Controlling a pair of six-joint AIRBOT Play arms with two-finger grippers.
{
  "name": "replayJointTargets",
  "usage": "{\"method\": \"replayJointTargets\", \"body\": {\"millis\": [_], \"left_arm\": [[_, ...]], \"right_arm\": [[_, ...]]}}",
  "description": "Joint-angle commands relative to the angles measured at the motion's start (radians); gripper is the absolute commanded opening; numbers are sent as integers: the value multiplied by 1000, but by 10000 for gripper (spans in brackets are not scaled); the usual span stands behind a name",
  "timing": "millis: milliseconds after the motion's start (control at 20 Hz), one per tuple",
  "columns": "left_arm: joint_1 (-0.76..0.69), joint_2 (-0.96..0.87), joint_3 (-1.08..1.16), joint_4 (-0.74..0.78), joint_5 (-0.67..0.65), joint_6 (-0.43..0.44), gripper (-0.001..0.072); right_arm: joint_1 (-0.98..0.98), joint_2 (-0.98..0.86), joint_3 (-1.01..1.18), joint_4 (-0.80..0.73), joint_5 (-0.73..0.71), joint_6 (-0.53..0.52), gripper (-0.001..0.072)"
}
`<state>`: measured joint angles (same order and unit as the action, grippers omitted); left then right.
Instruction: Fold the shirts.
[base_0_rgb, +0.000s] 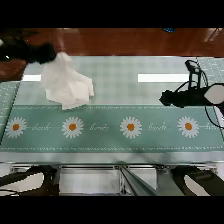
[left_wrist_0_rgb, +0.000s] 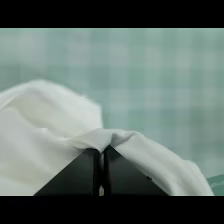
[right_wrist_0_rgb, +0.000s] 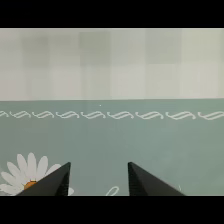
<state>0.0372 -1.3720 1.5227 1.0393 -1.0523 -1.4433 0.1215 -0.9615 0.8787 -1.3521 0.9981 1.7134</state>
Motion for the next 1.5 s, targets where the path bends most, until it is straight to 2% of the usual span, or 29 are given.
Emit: {"method": "replayJointTargets", "body": {"millis": [0, 200, 450, 600, 700, 850, 1000, 1200, 1350, 1450], "left_arm": [[-3, 118, 162, -127, -28, 22, 22], [-3, 222, 299, -204, -33, 22, 23], [-32, 259, 470, -389, -28, 22, 22], [-134, 269, 526, -397, 19, 30, 23], [-251, 277, 514, -396, 2, 55, 22], [-453, 307, 349, -381, -5, 98, 22], [-566, 369, 69, -383, 136, 114, 22], [-528, 481, -377, -396, 138, 132, 23], [-438, 515, -686, -345, 73, 153, 23], [-356, 506, -866, -317, 89, 153, 23]], "right_arm": [[1, 148, 0, 9, 14, -1, 410], [1, 322, 0, 8, 27, -1, 410], [1, 487, 0, 16, 27, 3, 410], [1, 541, 0, 32, 28, 3, 410], [1, 557, 0, 38, 29, 3, 410], [1, 558, 0, 40, 34, 2, 410], [1, 558, 0, 35, 33, 2, 410], [1, 558, 0, 32, 34, -8, 410], [1, 557, 0, 33, 34, -33, 410], [1, 557, 0, 33, 30, -33, 410]]}}
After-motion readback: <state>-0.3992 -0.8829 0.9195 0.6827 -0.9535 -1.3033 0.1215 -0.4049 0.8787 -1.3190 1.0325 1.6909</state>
